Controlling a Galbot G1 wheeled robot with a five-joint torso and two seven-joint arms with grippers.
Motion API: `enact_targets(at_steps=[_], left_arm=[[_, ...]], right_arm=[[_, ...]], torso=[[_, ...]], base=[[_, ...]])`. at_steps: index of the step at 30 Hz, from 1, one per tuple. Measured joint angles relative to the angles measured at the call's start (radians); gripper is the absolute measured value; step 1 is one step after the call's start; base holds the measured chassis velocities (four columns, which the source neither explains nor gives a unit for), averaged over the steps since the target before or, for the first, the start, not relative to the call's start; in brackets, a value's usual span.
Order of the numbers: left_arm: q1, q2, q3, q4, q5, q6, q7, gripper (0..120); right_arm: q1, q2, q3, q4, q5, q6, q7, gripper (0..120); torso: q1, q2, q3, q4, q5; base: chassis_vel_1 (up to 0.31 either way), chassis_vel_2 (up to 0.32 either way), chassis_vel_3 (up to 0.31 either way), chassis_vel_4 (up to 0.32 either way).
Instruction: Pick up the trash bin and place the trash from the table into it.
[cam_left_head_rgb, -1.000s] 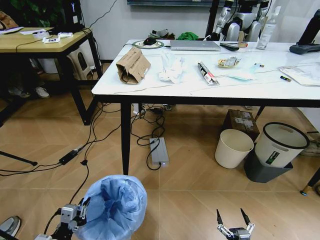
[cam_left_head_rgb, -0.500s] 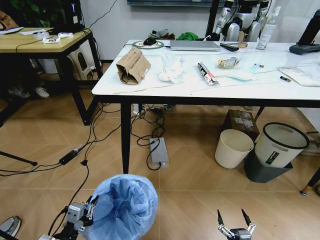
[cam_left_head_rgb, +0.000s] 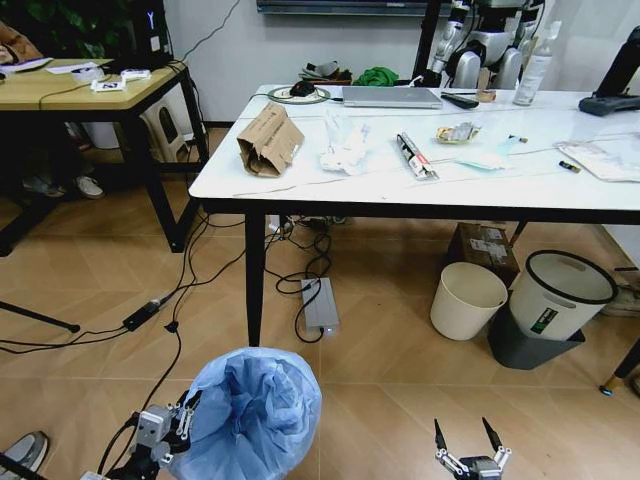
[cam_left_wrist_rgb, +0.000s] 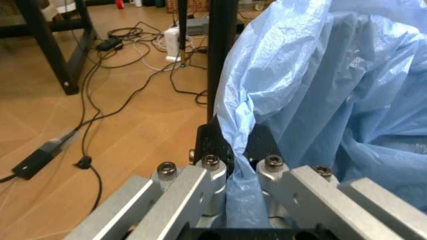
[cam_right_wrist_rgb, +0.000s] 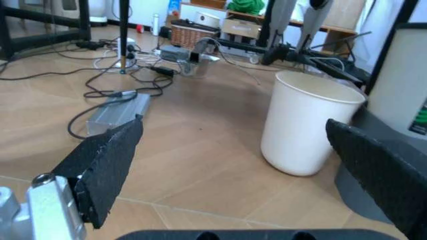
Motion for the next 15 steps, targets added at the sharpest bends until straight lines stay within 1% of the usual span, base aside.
enact_targets(at_steps=[10, 15], left_arm=[[-0.002, 0.002, 0.008, 0.009, -0.003, -0.027, 0.019, 0], [-0.006, 0.001, 0.010, 0.017, -0.004, -0.032, 0.024, 0]], right_arm=[[0.000, 0.000, 0.000, 0.000, -0.001, 0.001, 0.001, 100], [0.000, 0.000, 0.000, -0.002, -0.001, 0.003, 0.001, 100]], torso=[[0.013, 0.043, 0.030, 0.0004, 0.0001], [0.017, 0.051, 0.034, 0.0002, 0.0001]], base=[[0.055, 0.053, 0.050, 0.052], [0.018, 0.023, 0.017, 0.008]])
